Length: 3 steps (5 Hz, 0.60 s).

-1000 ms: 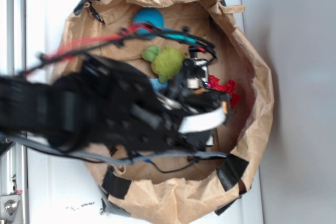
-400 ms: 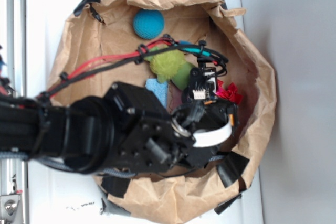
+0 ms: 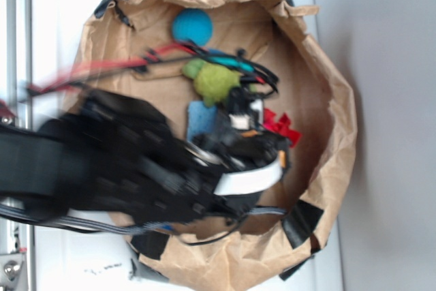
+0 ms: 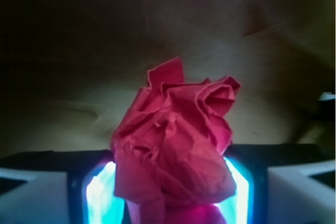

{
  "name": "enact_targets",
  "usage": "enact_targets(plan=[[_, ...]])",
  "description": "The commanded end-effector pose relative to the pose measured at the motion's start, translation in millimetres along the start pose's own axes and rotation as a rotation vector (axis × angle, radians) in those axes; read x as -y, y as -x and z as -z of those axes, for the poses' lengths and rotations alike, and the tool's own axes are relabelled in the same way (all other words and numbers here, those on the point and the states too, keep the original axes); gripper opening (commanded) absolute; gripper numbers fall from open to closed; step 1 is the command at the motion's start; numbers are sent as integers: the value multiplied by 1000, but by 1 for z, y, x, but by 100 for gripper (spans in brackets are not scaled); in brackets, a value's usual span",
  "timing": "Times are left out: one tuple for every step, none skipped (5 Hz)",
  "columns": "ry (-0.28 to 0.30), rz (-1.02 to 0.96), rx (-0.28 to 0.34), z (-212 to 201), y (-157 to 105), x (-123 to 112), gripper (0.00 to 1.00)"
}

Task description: Grab the red paper.

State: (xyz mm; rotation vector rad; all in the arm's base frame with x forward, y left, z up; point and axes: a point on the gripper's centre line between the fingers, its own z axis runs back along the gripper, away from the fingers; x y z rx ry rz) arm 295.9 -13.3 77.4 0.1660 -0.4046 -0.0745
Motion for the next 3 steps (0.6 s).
enact_targets(plan=[[45,2,-26,-83,-2,-29,0],[45,43,-33,-91,-2,-29,0],[-254,29,173,-80,14,-9,89]])
